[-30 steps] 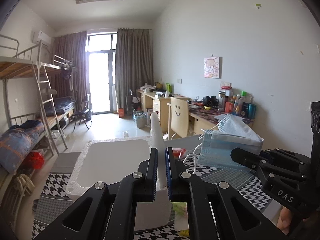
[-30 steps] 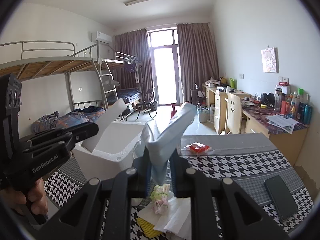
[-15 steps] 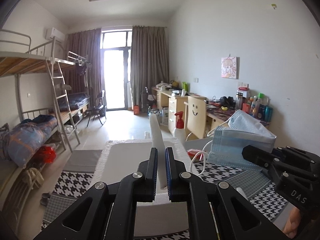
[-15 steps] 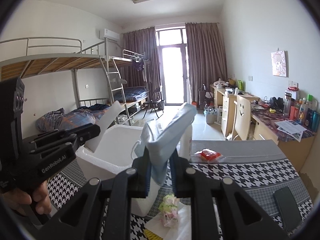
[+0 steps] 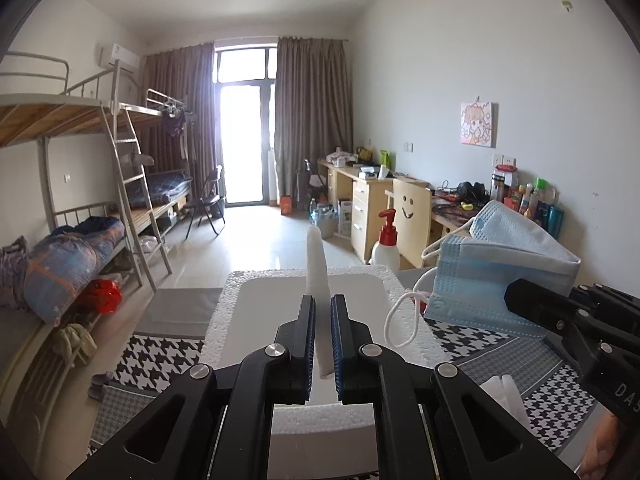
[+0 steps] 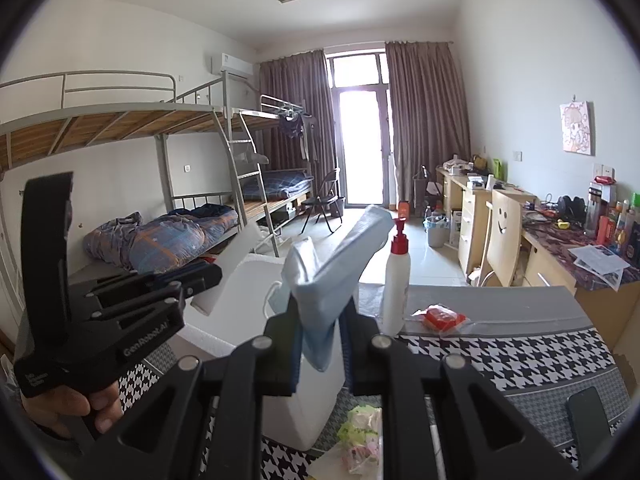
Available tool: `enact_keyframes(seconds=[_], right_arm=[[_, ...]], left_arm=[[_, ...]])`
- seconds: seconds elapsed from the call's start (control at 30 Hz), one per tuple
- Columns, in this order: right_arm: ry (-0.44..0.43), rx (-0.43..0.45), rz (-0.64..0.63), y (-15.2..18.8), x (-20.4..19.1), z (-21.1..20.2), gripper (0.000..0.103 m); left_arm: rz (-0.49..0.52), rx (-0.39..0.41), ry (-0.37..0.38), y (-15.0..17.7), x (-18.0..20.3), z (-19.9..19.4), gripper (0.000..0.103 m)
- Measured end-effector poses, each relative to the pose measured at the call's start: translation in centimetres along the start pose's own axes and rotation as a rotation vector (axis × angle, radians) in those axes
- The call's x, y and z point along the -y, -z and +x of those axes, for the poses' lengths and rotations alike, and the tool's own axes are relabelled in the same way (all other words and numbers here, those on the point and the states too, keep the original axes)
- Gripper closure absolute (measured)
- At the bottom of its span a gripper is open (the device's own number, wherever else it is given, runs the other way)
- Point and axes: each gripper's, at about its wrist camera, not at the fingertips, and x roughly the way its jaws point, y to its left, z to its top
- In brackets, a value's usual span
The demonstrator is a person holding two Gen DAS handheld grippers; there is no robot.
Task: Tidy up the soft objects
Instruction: 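Carry the foam stick over the foam box and open left gripper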
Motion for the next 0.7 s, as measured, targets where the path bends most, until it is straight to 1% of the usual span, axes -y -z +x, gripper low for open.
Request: enact_keyframes(seconds=[0.33, 0.43, 0.47, 0.5, 0.53, 0.57, 0.6, 0.63, 0.7], right_arm=[[0.010, -0.014, 0.003, 0.0, 0.2, 0.8, 0.083], [0.016, -0.017, 0.001, -0.1, 0.0, 0.9, 0.083], [0.018, -0.018, 0.001, -0.2, -0.1, 1.0, 0.083], [0.022, -0.019, 0.000, -0.3, -0.1, 1.0, 0.083], [0.025, -0.019, 0.000, -0.3, -0.2, 1.0, 0.083], [0.027, -0.018, -0.001, -0.4, -0.3, 1.0, 0.083], [0.029, -0.017, -0.001, -0.5, -0.5, 1.0, 0.083], [0.031, -0.016, -0.002, -0.5, -0.6, 1.0, 0.083], [0.030, -0.018, -0.003, -0.5, -0.7, 1.0, 0.083]], left_arm=[[-0.002, -0.051, -0.007, 0.3, -0.4, 2.1, 0.095], [-0.008, -0.086, 0.000, 0.5, -0.5, 3.0, 0.089], [-0.001, -0.090, -0.009, 0.6, -0.5, 3.1, 0.088], [0.005, -0.092, -0.020, 0.6, -0.5, 3.1, 0.079], [0.003, -0.092, -0.022, 0.6, -0.3, 3.0, 0.056], [-0.003, -0.090, -0.015, 0.6, -0.3, 2.9, 0.042], [-0.009, -0.081, -0.021, 0.6, -0.4, 2.7, 0.018], [-0.011, -0.061, -0.031, 0.6, -0.5, 2.3, 0.012], [-0.005, -0.035, -0.053, 0.4, -0.5, 1.7, 0.010]])
